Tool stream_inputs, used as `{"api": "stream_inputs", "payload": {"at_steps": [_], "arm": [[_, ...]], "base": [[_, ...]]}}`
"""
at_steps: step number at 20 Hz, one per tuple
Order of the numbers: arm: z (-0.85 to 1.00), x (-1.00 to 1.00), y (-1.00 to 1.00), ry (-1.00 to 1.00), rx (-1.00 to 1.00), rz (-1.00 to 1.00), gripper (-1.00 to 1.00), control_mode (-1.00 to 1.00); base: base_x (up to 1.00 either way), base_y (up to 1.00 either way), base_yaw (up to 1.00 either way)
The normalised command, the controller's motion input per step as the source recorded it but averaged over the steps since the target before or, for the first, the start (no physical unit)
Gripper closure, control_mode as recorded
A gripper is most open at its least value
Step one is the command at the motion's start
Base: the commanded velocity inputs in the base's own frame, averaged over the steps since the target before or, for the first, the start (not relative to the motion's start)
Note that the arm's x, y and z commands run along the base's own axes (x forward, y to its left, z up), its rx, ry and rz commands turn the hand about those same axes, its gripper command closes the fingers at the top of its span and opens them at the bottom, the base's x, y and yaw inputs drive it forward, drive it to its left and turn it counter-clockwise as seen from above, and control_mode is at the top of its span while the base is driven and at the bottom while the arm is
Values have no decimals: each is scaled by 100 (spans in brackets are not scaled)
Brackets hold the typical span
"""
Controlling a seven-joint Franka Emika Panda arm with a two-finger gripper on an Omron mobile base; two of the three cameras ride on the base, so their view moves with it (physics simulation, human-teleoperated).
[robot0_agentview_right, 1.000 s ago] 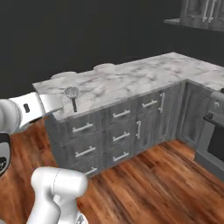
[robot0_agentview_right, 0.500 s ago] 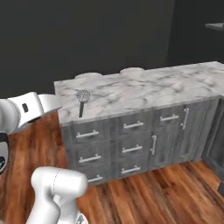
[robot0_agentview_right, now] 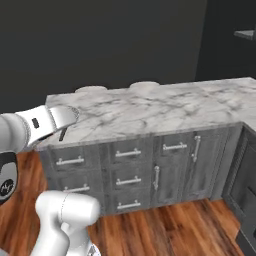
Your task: Pick the strainer and strainer and place them in the sink. Then turn on the water.
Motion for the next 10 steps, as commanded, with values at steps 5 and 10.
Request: {"api": "stream_inputs", "payload": {"at_steps": [5, 10], "arm": [[0, 0, 0, 0, 0, 0, -100, 100], [0, 0, 0, 0, 0, 0, -100, 100]], "base": [[41, 18, 19], [44, 33, 26]]}}
